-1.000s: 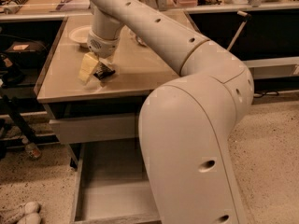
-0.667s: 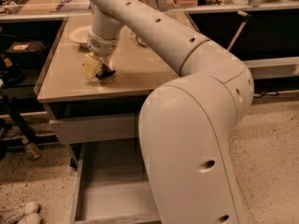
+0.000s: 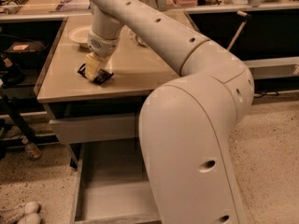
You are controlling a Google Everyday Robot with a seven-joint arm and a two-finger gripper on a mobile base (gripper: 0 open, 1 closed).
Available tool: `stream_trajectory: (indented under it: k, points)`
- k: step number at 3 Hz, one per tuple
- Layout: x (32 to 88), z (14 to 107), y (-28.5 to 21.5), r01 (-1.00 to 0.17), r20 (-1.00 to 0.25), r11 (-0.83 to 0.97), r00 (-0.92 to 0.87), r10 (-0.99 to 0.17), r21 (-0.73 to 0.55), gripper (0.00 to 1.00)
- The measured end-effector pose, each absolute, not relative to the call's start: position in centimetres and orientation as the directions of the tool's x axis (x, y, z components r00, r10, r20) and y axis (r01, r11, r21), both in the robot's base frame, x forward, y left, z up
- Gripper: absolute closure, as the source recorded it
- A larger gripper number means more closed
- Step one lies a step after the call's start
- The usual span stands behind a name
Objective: Place rxbar chocolate into middle drawer
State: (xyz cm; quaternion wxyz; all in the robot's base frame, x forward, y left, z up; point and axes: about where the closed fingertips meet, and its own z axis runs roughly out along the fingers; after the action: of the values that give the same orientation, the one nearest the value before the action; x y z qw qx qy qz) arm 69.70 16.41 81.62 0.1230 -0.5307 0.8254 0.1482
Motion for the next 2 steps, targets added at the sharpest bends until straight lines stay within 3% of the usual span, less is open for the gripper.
stream_trajectory:
  k: [1, 2]
  points:
    - [69.7, 81.64, 16.41, -0.913, -0.36, 0.393, -0.406, -0.84, 0.114, 1.0]
    - [69.7, 81.89, 16.4, -0.913, -0.36, 0.393, -0.406, -0.84, 0.114, 1.0]
